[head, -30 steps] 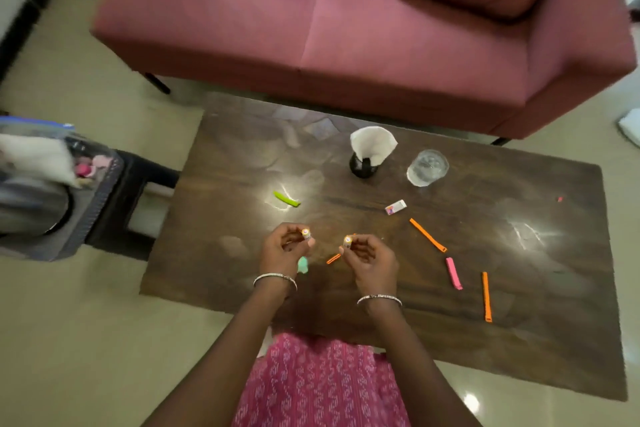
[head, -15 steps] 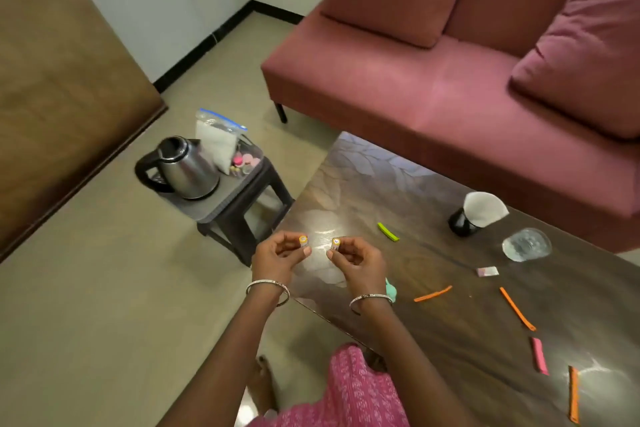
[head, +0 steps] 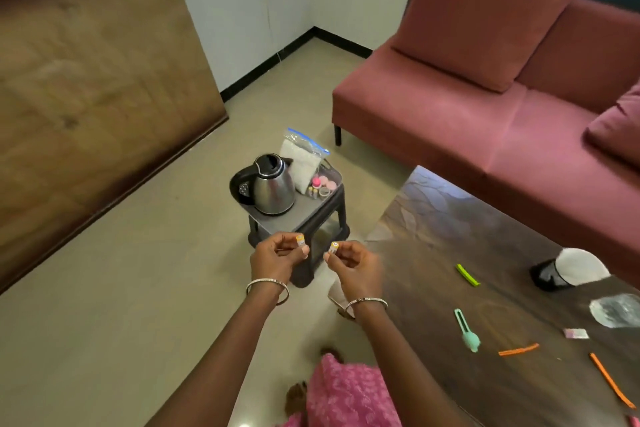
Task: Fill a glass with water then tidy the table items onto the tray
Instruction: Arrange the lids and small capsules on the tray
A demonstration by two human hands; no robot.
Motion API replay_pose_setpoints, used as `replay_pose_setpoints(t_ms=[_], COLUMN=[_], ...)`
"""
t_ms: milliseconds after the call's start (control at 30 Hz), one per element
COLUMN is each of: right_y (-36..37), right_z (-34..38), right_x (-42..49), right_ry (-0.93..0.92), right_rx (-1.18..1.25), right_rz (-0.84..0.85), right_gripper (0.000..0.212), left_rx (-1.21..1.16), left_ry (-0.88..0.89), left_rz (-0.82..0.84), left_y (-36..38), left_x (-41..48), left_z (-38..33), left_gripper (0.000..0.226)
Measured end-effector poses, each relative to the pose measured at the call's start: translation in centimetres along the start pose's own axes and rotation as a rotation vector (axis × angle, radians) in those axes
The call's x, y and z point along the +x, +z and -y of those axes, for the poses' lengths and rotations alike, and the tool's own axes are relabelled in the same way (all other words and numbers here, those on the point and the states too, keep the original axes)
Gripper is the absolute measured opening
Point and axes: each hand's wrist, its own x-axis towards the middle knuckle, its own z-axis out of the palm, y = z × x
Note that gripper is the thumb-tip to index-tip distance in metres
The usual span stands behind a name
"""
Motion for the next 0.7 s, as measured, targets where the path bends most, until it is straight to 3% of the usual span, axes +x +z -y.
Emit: replay_pose_setpoints(t_ms=[267, 533, 700], right_y=[5.3, 8.8, 10.4], right_z=[0.9, 1.1, 0.1], right_x=[8.6, 19.2, 24.7], right_ry=[0.049, 0.096, 0.156], right_rx=[-0.060, -0.138, -0.261], right_rz=[-0.053, -0.150, -0.180], right_gripper=[0.021, 0.025, 0.016], left_rx=[0.055, 0.288, 0.458], left_ry=[-0.016, -0.038, -0.014], left_rz=[-0.057, 0.048, 0.077], left_y=[-0.5, 1.8, 4.4], left_x=[9.1, 19.4, 24.5], left_z=[-0.1, -0.6, 0.5], left_gripper=[0.022, 0.018, 0.013])
